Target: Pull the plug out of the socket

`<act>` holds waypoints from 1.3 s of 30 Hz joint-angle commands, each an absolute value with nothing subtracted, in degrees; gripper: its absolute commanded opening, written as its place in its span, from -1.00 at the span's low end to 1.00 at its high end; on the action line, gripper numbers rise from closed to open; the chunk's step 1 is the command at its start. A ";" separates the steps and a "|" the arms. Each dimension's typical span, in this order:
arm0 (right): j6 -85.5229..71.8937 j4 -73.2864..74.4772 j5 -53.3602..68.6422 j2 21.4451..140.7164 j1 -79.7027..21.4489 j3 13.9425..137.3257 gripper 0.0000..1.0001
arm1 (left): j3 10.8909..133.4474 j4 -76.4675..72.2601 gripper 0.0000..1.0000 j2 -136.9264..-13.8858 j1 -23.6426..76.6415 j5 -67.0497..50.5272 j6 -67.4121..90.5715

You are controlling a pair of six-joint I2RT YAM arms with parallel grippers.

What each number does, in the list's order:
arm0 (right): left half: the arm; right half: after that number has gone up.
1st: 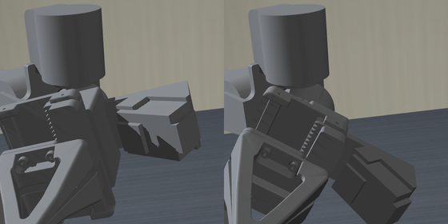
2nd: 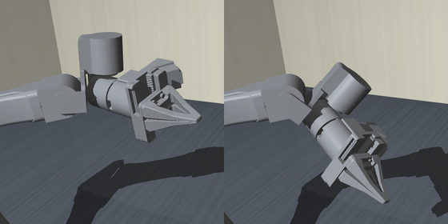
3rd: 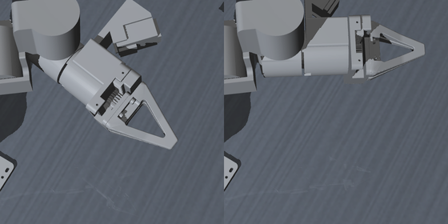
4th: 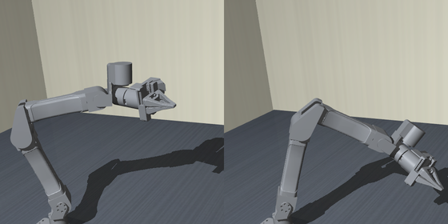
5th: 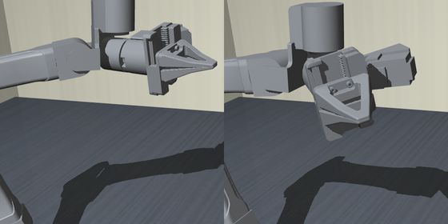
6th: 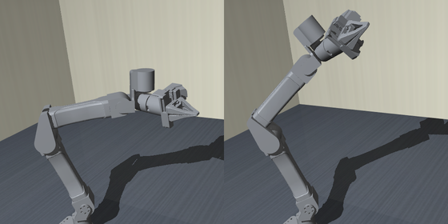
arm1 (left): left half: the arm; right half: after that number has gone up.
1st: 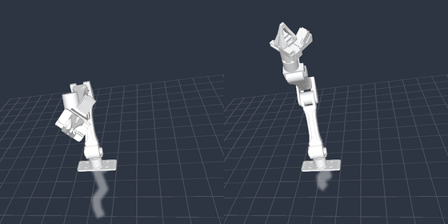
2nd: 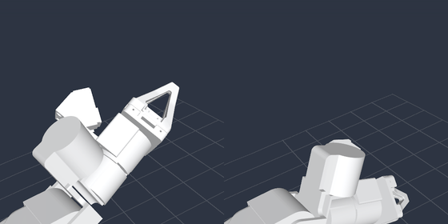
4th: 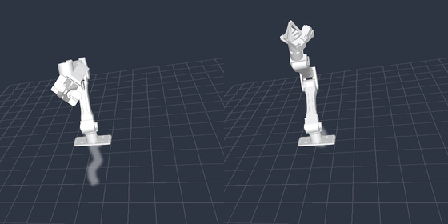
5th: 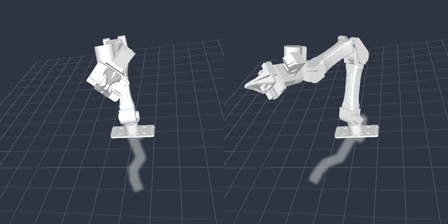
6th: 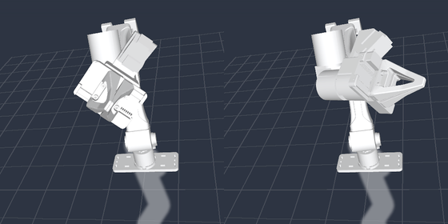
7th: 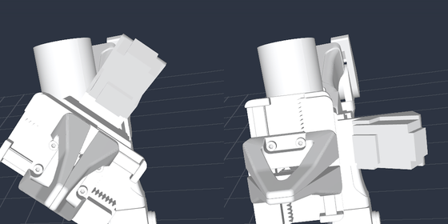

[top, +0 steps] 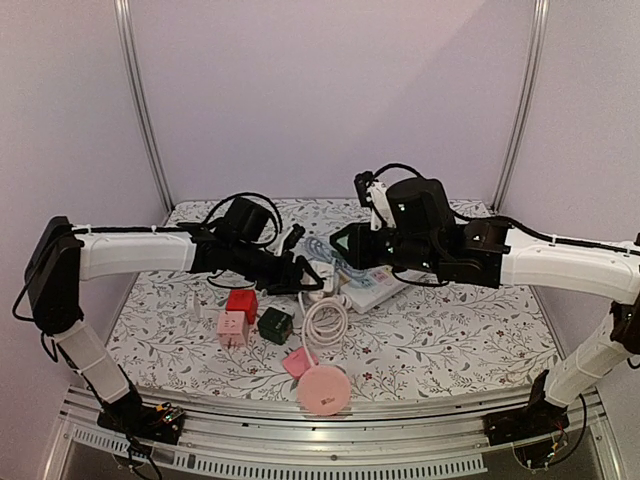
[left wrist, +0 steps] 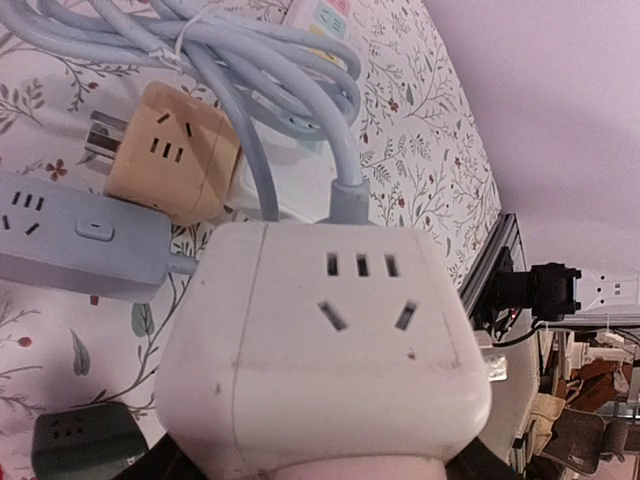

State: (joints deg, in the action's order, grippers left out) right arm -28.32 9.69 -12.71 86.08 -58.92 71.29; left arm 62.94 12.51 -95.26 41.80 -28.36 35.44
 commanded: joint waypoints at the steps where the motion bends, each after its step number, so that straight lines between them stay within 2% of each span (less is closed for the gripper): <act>1: -21.59 6.79 -9.16 85.07 -63.40 69.82 -1.00 | 70.00 10.68 -0.49 -93.80 38.75 -34.26 35.79; 13: -15.72 6.28 -9.92 99.75 -74.79 79.37 -1.00 | 82.81 13.95 -0.50 -101.78 38.17 -39.86 32.67; 22: -11.41 5.10 -16.51 112.73 -77.08 85.82 -0.92 | 82.85 14.50 -0.50 -102.08 35.82 -44.79 29.80; 33: -8.66 8.52 -21.89 125.50 -76.20 94.13 -0.89 | 80.99 17.89 -0.51 -100.76 34.46 -41.38 26.38; 36: -9.24 8.61 -21.84 126.85 -75.09 95.18 -0.77 | 80.33 17.78 -0.51 -100.24 34.45 -40.46 26.09; 39: -10.24 9.00 -20.71 127.97 -74.07 95.60 -0.52 | 80.56 18.68 -0.51 -100.29 34.38 -39.67 25.43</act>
